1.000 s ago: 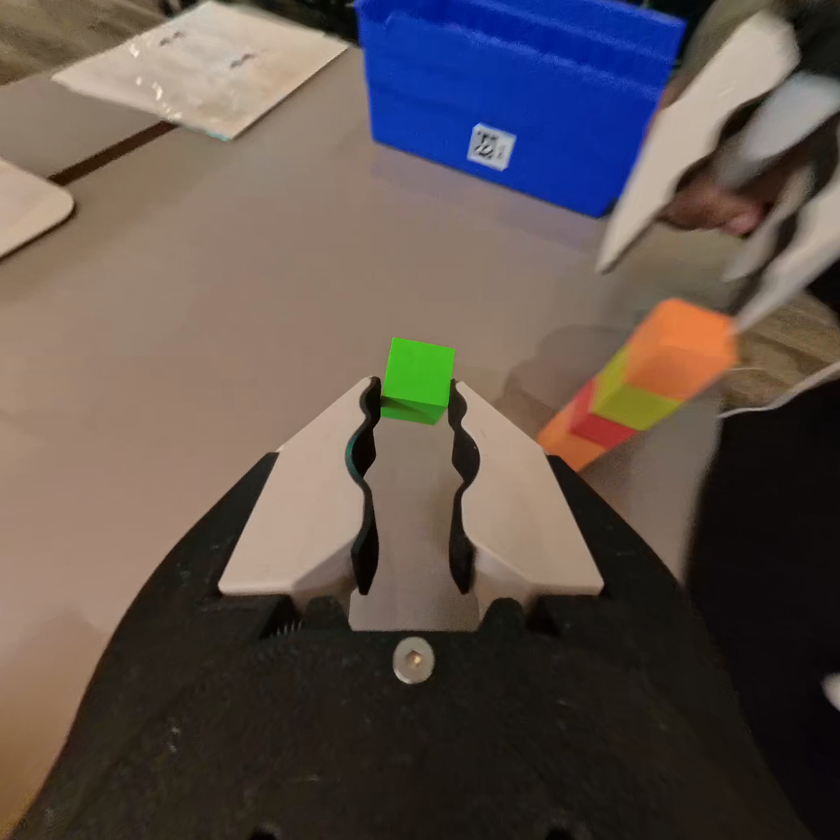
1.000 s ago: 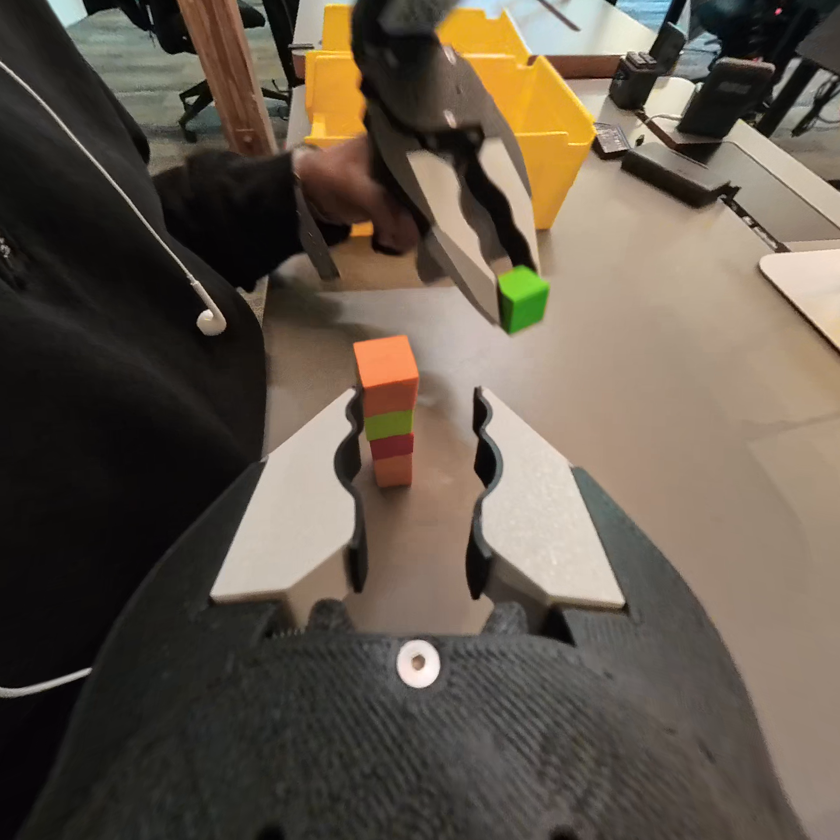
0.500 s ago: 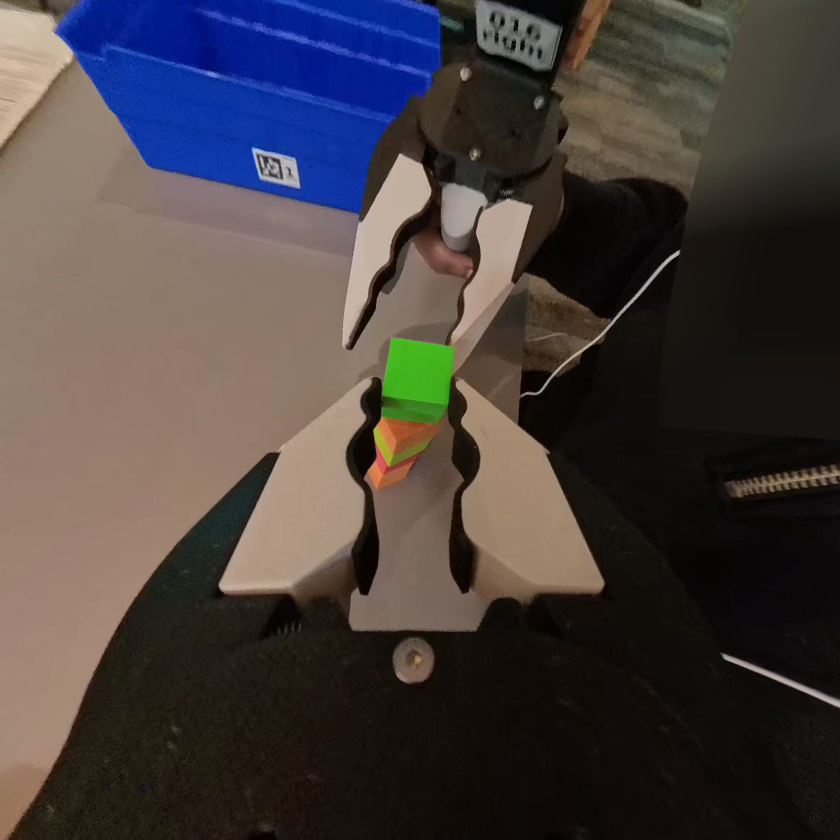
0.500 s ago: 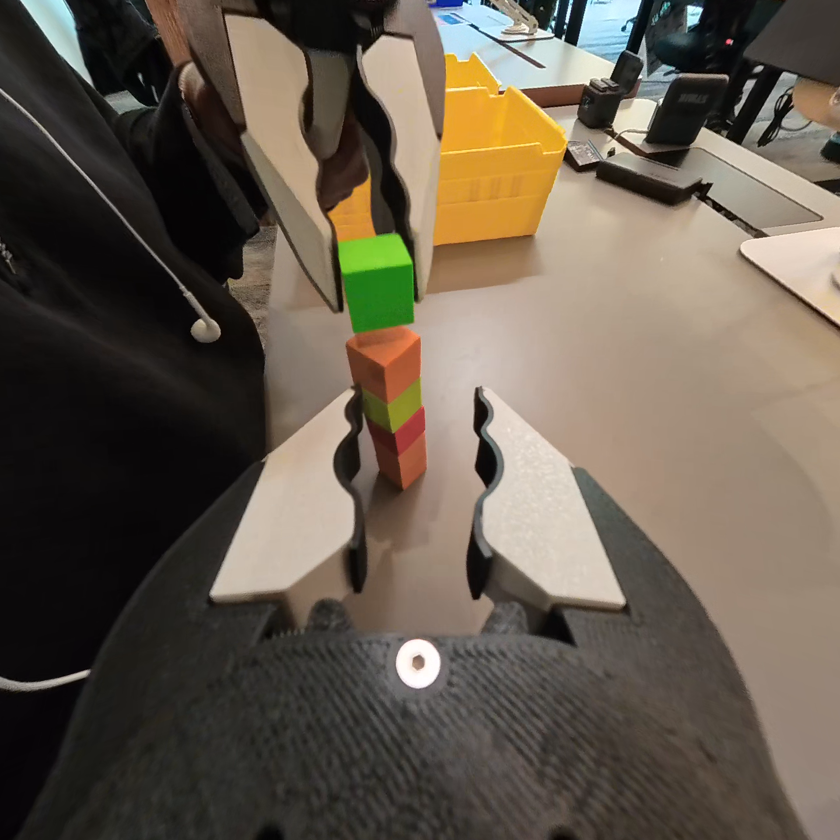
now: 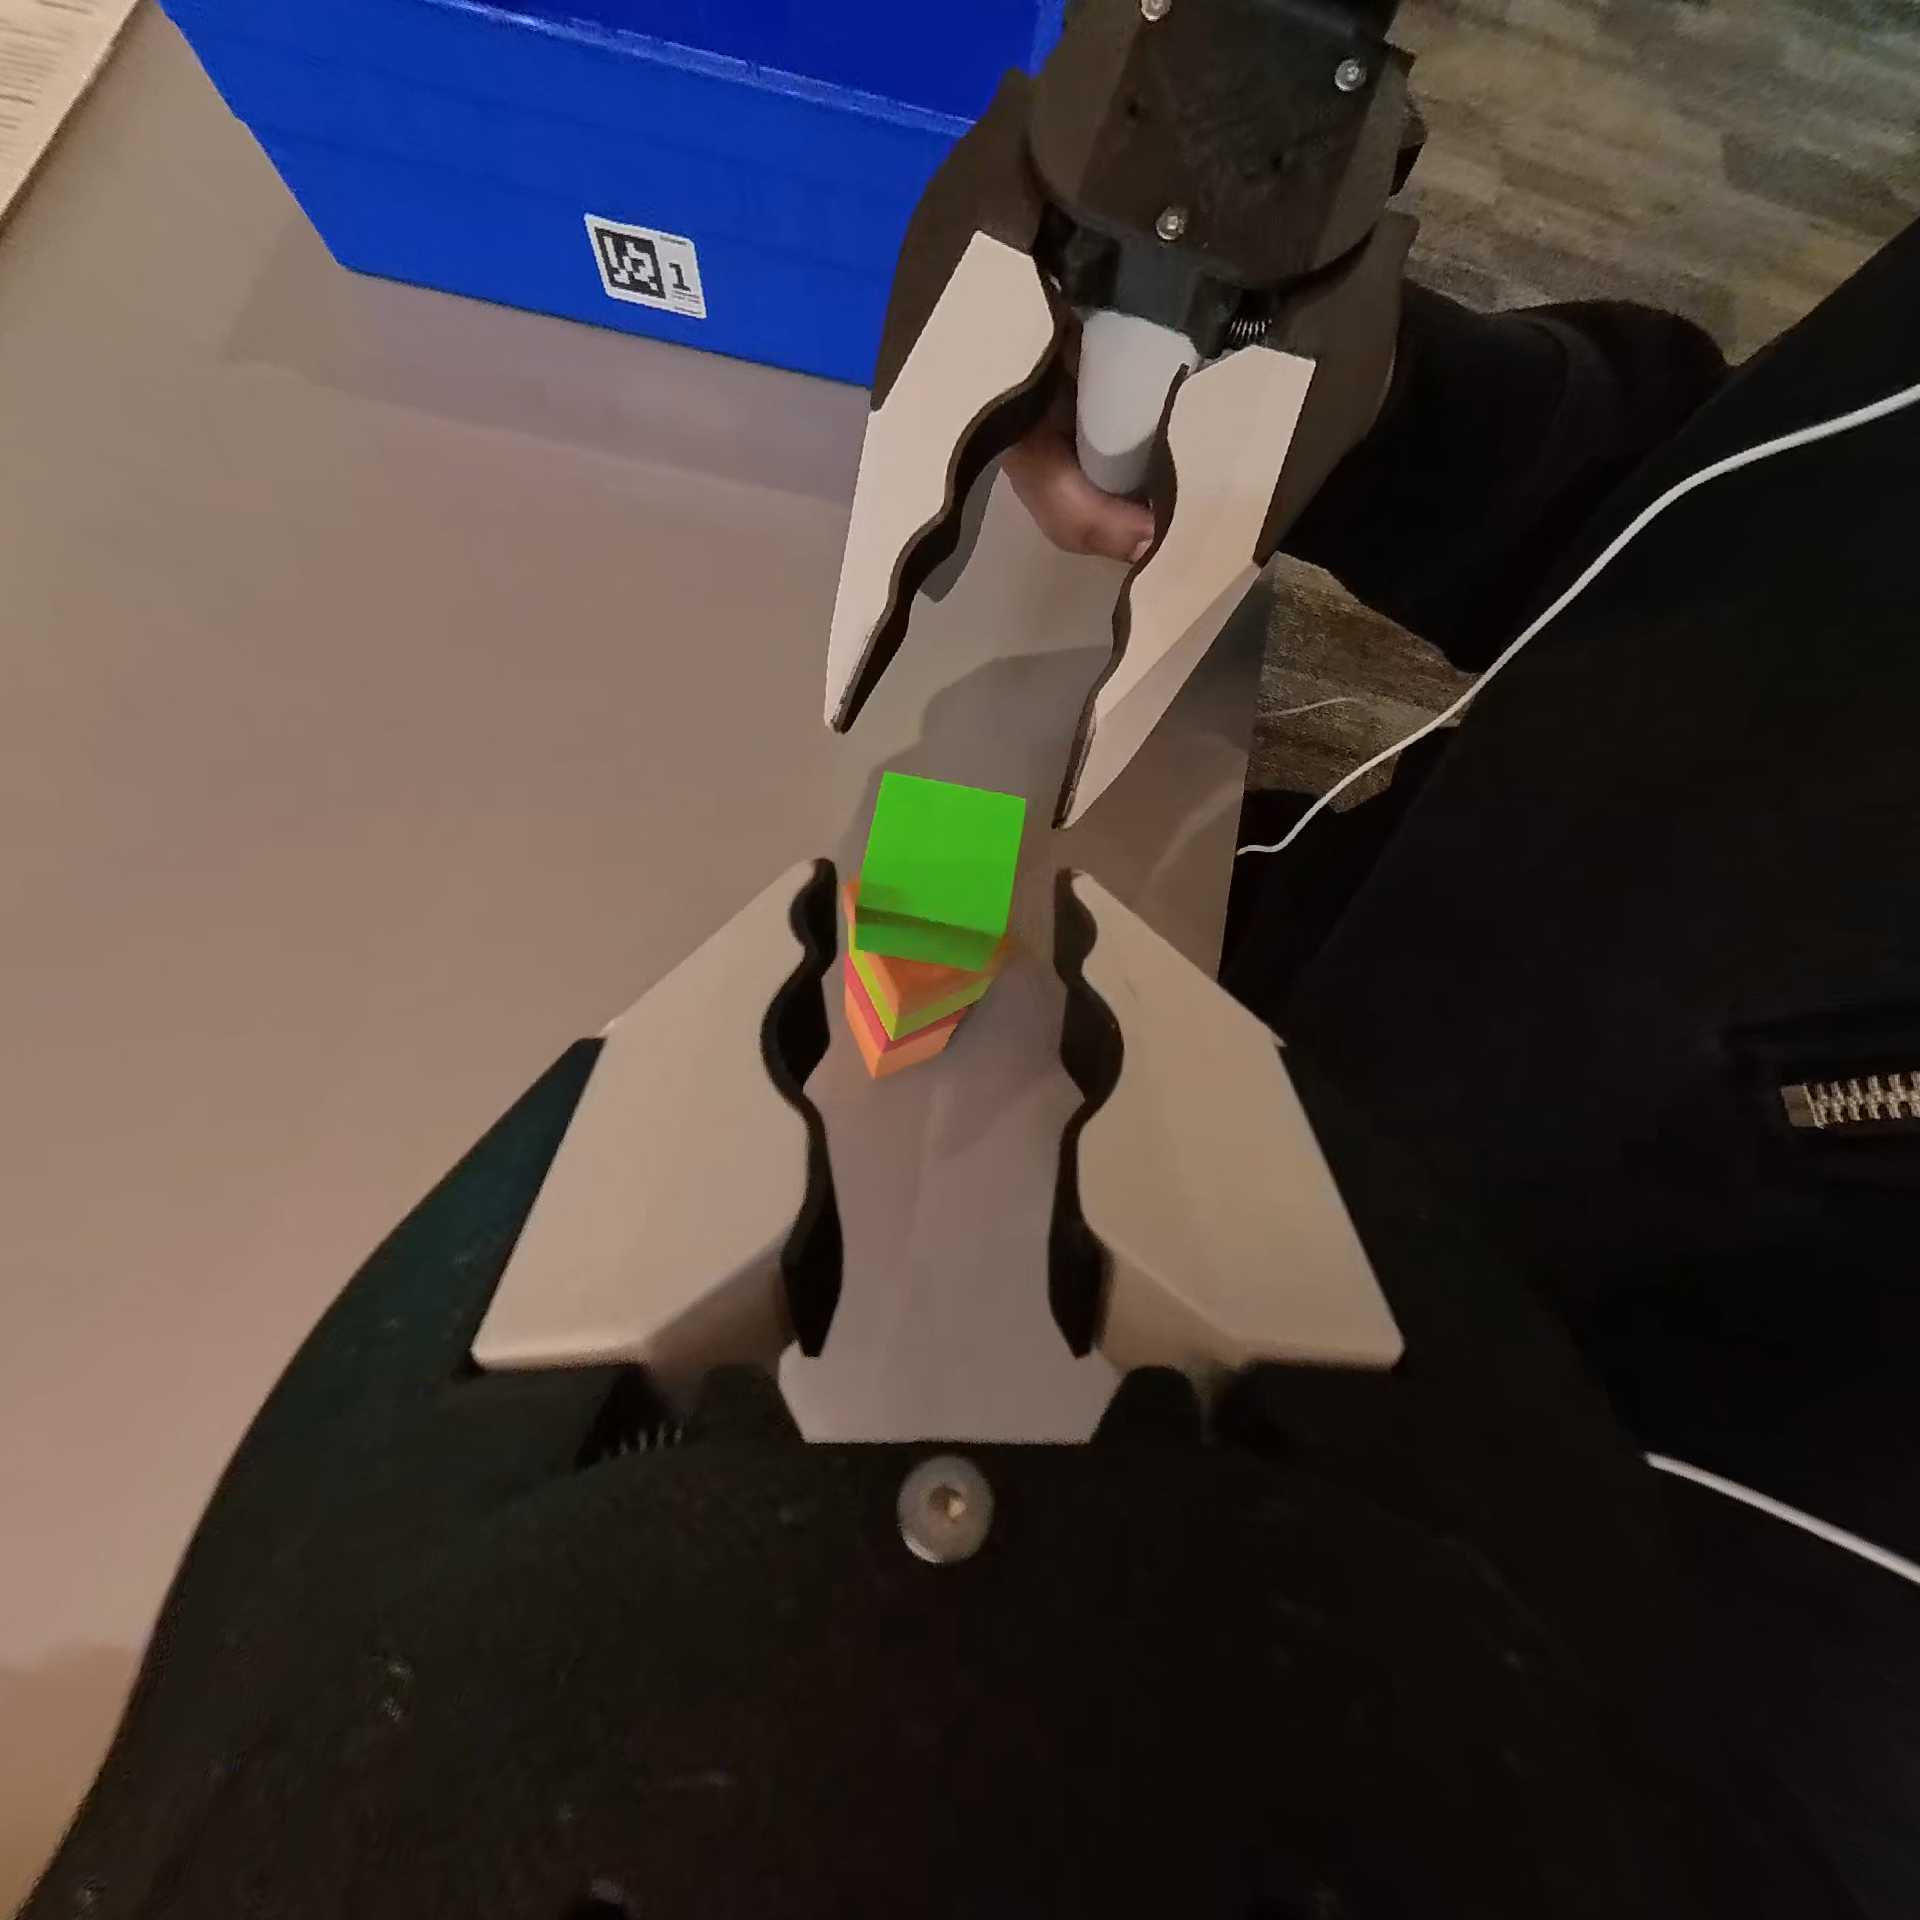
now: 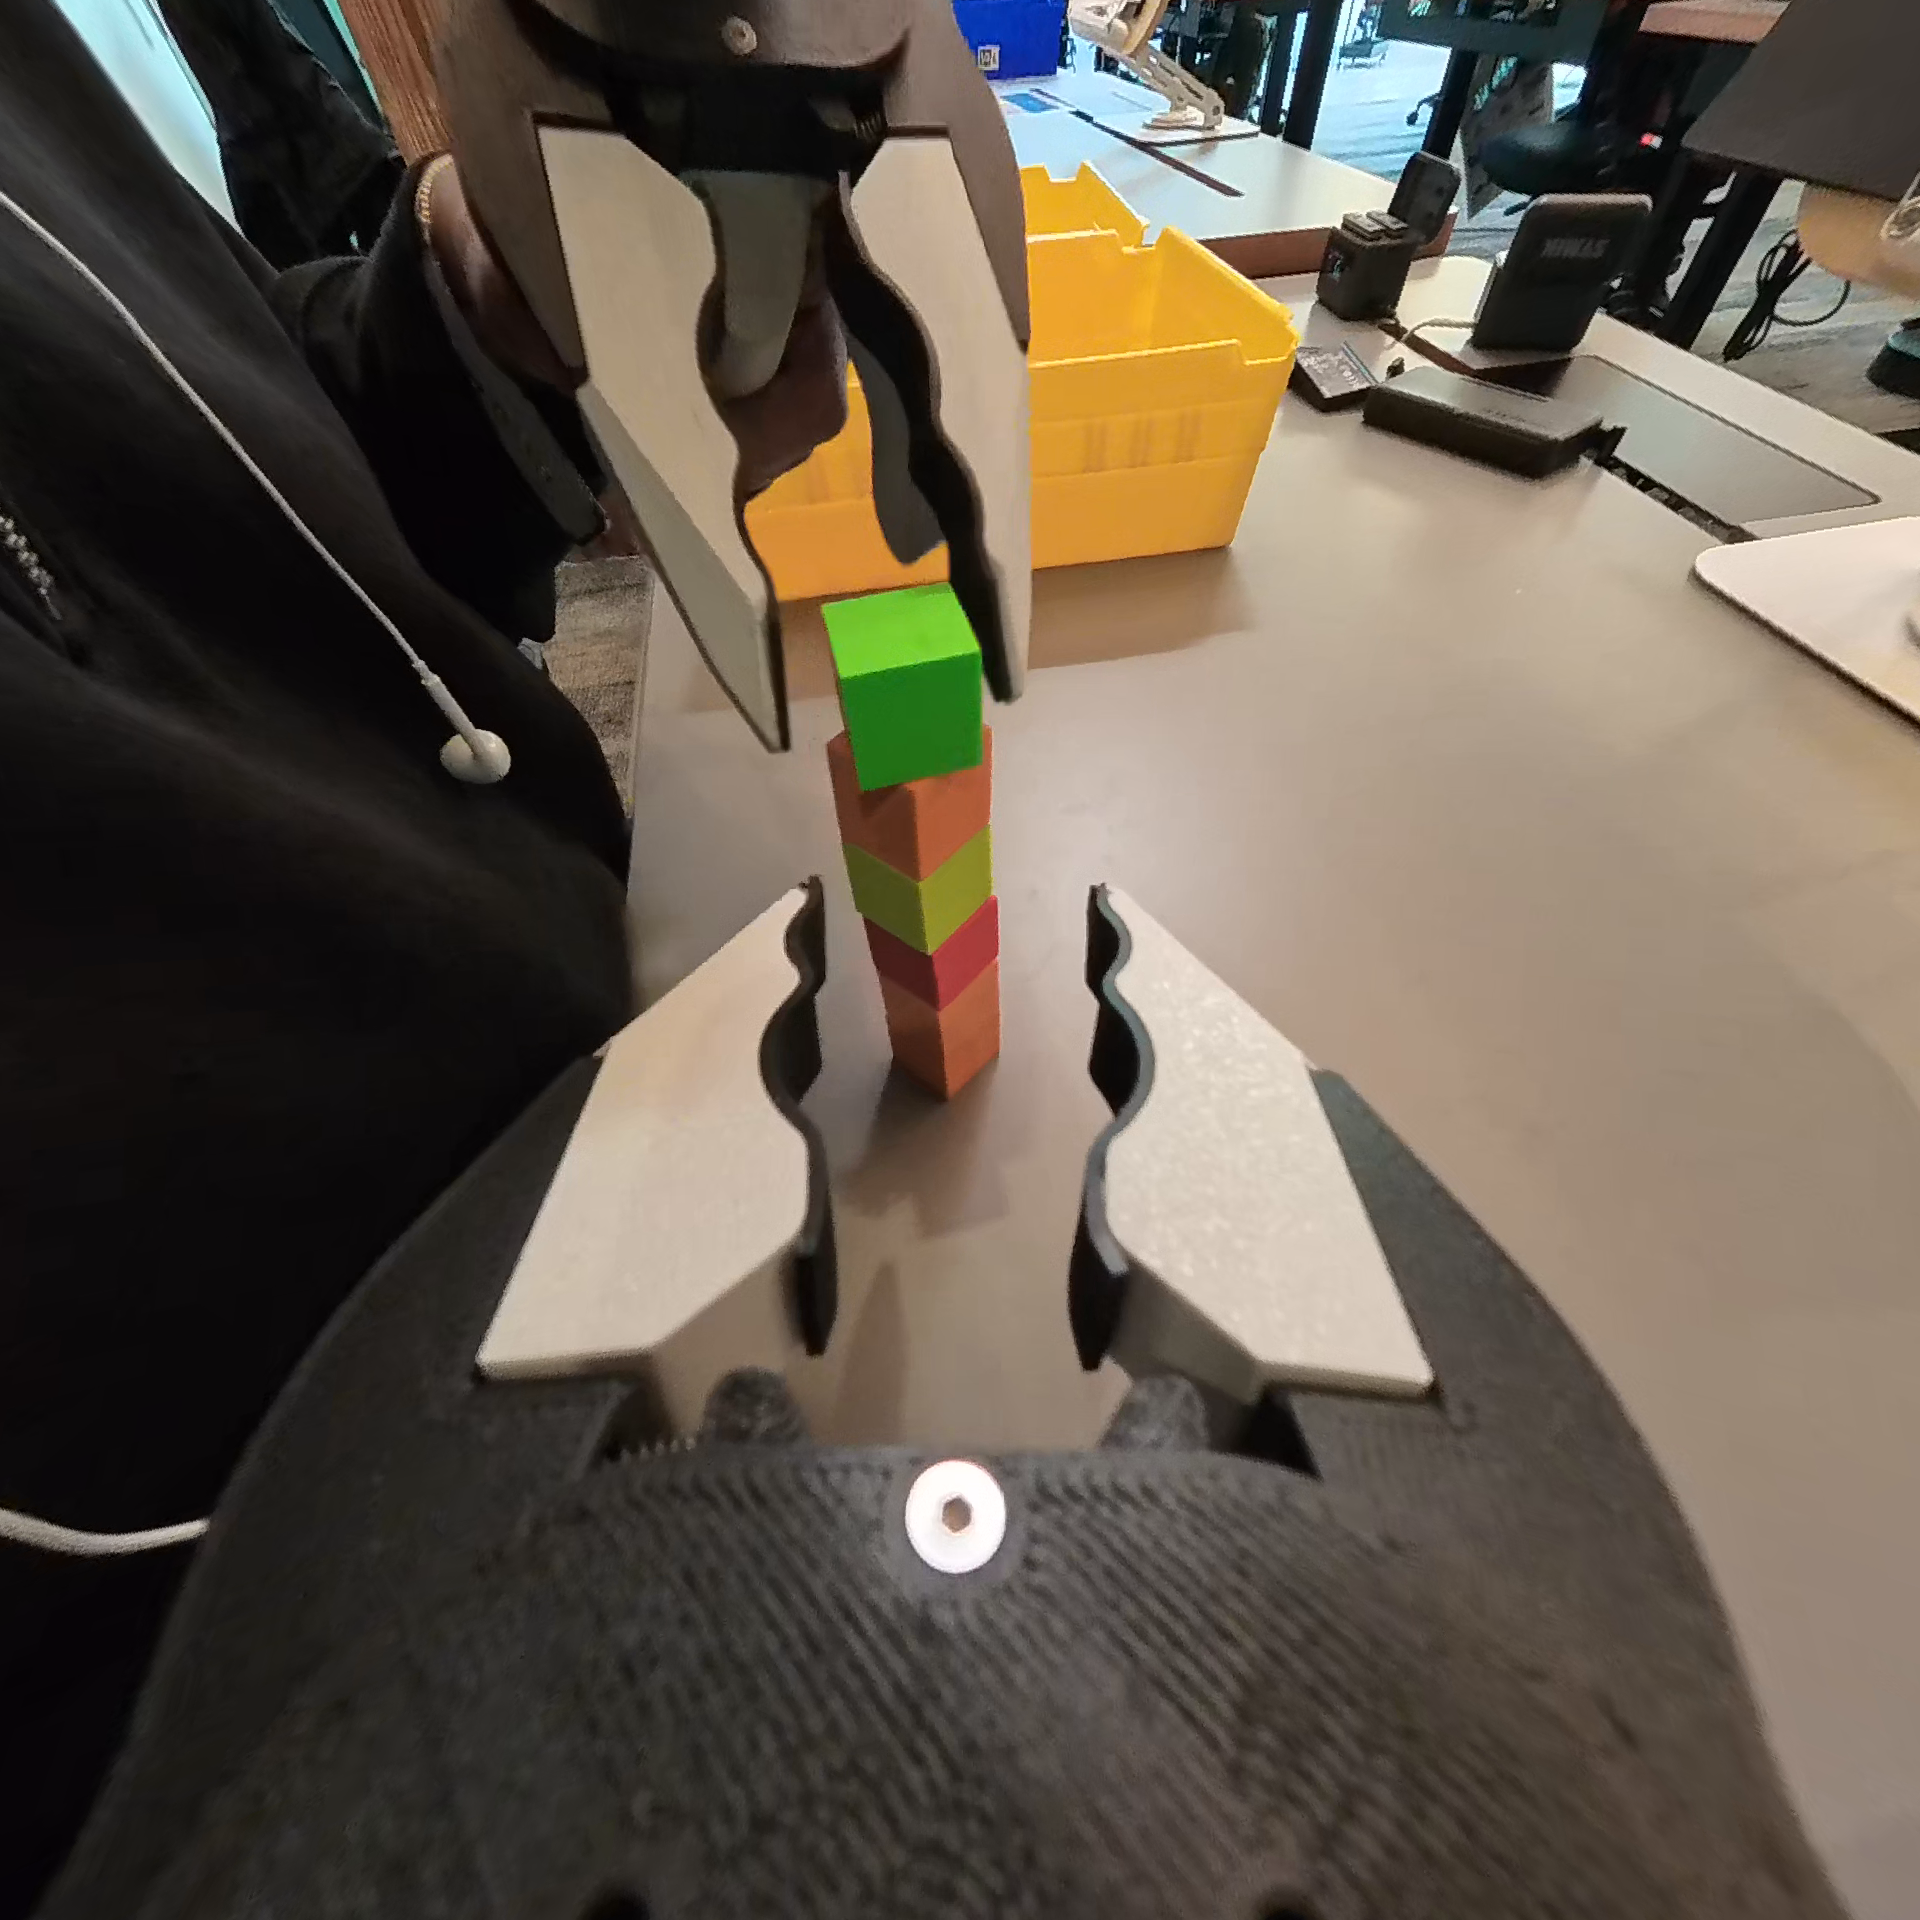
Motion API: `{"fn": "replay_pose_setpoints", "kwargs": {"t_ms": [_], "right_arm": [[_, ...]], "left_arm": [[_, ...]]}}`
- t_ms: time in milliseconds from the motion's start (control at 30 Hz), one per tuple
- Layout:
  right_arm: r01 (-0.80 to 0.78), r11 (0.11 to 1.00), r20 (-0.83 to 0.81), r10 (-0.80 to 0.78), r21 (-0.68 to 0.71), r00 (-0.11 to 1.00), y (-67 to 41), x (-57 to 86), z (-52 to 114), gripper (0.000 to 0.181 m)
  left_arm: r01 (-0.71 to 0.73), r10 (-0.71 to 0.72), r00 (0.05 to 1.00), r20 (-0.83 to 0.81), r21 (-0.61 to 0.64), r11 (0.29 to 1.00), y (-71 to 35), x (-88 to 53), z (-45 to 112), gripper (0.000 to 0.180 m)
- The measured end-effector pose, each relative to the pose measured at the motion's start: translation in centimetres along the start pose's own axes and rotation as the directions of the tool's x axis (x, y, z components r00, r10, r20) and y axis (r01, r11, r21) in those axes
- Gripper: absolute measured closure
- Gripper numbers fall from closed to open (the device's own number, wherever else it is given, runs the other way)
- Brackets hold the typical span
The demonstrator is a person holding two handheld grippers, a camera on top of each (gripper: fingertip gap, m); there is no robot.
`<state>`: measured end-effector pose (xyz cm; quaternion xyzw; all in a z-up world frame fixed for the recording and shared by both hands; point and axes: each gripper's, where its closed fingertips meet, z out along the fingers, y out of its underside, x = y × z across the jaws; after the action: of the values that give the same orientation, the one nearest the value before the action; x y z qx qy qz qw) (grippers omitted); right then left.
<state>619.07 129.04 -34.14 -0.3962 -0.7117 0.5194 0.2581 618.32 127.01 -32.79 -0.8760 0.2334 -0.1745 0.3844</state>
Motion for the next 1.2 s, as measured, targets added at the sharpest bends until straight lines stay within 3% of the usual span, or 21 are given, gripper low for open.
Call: {"fn": "replay_pose_setpoints", "kwargs": {"t_ms": [100, 267, 367, 467, 533, 633, 767, 967, 1200], "right_arm": [[-0.018, 1.000, 0.009, 0.018, 0.002, 1.000, 0.2, -0.5, 0.0, 0.132], [-0.043, 0.995, 0.169, 0.058, -0.095, 0.984, 2.7, -4.2, 1.5, 0.157], [0.049, 0.991, 0.282, -0.011, -0.126, 0.959, 3.4, -7.7, 3.2, 0.180], [0.138, 0.980, 0.296, -0.090, -0.144, 0.951, 3.7, -8.8, 4.9, 0.181], [0.116, 0.981, 0.183, -0.086, -0.158, 0.979, 3.7, -6.6, 5.8, 0.181], [-0.057, 0.986, -0.190, 0.027, -0.156, 0.981, 3.6, 1.0, 5.1, 0.181], [-0.147, 0.971, -0.192, 0.110, -0.188, 0.975, 4.6, 2.0, 2.7, 0.181], [-0.240, 0.941, -0.332, 0.154, -0.237, 0.931, 7.3, 4.0, -1.3, 0.176], [-0.331, 0.929, -0.411, 0.240, -0.167, 0.880, 8.7, 3.5, -5.4, 0.141]], "left_arm": [[0.001, -0.002, 1.000, 0.028, 0.027, 1.000, -0.1, -0.3, -0.8, 0.131], [0.080, -0.089, 0.995, 0.053, 0.159, 0.984, -0.2, -1.7, -3.1, 0.130], [0.152, -0.177, 0.980, 0.092, 0.231, 0.961, 0.7, -3.3, -4.1, 0.130], [0.209, -0.244, 0.965, 0.099, 0.275, 0.939, 1.8, -4.1, -4.7, 0.132], [0.227, -0.266, 0.958, 0.105, 0.286, 0.931, 2.5, -4.3, -4.9, 0.133], [0.232, -0.278, 0.952, 0.131, 0.286, 0.930, 3.5, -4.5, -5.3, 0.134], [0.237, -0.288, 0.945, 0.156, 0.282, 0.930, 4.6, -4.8, -5.6, 0.136], [0.267, -0.322, 0.934, 0.155, 0.298, 0.917, 5.5, -5.5, -5.7, 0.137], [0.264, -0.315, 0.930, 0.190, 0.253, 0.931, 6.5, -6.0, -4.3, 0.137]]}}
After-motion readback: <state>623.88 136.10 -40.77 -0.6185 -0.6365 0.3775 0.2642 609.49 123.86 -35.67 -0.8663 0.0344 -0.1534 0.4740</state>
